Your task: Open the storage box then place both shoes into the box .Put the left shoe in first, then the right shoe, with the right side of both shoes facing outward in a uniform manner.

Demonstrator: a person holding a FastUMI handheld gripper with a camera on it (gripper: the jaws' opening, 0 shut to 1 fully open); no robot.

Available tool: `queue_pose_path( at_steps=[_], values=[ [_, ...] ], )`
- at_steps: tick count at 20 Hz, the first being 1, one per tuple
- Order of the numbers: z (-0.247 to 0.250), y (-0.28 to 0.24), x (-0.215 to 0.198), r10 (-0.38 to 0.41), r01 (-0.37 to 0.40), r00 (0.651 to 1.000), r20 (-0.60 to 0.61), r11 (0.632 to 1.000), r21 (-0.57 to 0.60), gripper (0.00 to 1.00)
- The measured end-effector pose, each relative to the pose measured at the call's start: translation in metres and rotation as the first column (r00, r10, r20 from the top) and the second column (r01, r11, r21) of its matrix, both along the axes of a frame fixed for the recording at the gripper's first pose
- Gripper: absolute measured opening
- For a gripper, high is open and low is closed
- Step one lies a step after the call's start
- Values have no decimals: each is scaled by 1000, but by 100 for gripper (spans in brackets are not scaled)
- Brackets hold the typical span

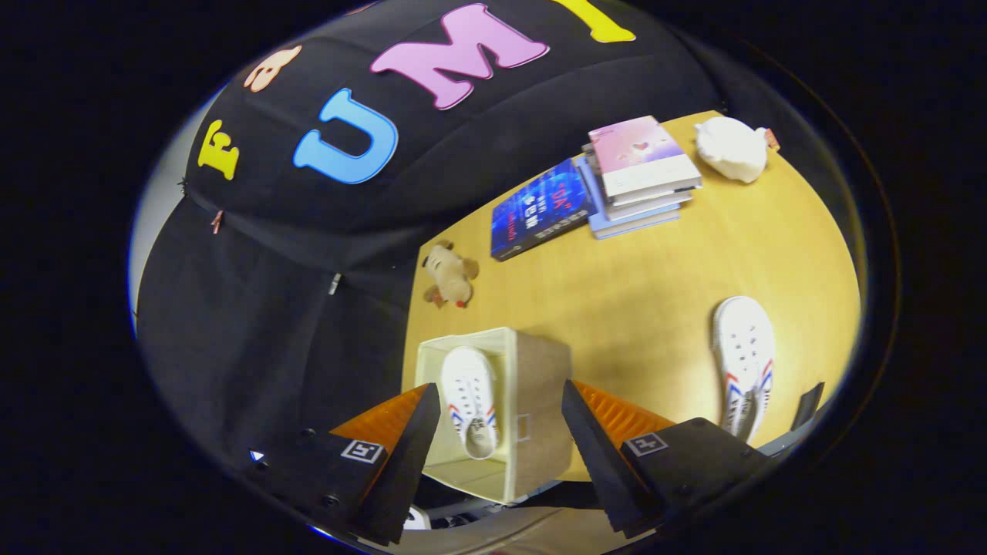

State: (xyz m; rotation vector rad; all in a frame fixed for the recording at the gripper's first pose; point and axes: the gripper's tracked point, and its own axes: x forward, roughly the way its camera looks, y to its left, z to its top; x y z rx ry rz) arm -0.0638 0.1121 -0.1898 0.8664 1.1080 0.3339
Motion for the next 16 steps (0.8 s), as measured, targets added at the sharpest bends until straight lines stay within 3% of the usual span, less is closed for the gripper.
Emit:
queue_pose_path(
  at_steps=[3,6,16],
  values=[
    [-45,-59,-9,-35,29,998,-44,992,-119,97],
    [-89,-111,-32,-36,11,994,-101,971,-240,97],
    [-211,-163,-84,-7,-101,947,-322,942,-319,93]
  ],
)
